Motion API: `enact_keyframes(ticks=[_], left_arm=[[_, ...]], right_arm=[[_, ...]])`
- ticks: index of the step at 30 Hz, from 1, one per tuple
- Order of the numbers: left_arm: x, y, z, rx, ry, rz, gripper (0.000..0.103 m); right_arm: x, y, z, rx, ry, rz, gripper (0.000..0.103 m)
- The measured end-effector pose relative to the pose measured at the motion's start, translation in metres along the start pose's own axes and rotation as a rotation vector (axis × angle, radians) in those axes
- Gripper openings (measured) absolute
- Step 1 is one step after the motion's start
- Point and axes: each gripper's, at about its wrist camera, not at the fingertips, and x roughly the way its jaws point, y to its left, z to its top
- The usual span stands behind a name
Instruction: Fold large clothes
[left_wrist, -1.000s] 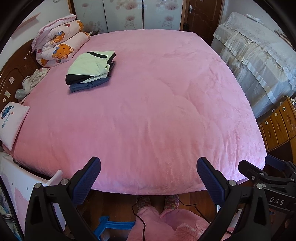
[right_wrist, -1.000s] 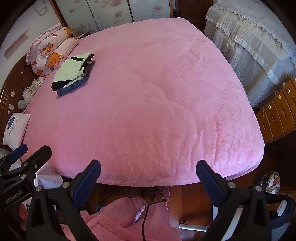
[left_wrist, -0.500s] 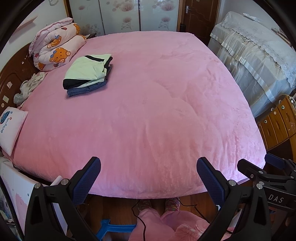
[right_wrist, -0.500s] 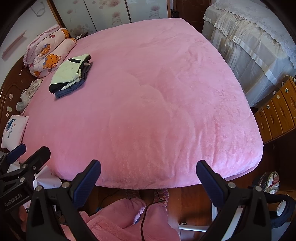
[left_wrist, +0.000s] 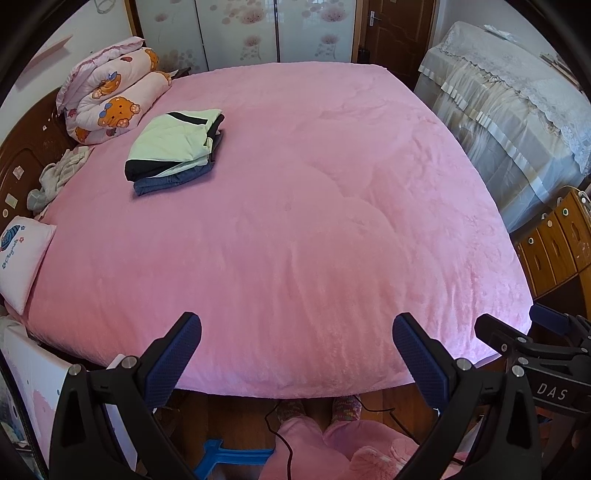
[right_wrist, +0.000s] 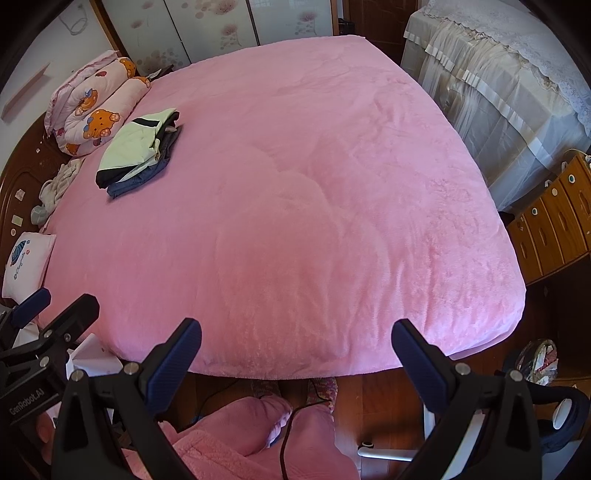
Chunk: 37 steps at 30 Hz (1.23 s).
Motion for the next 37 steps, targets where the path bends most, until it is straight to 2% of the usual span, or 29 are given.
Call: enact_keyframes(ticks=[26, 37], left_arm=[[0.002, 0.001, 0.003, 0.006, 0.004, -0.002, 0.103], [0.006, 0.013, 0.009, 0.020, 0.010, -0.016, 0.103]], right_arm=[[0.001, 0.000, 0.004, -0.002, -0.004, -0.004, 0.103], [0.003, 0.002, 0.008, 0.006, -0.002, -0.014, 0.103]])
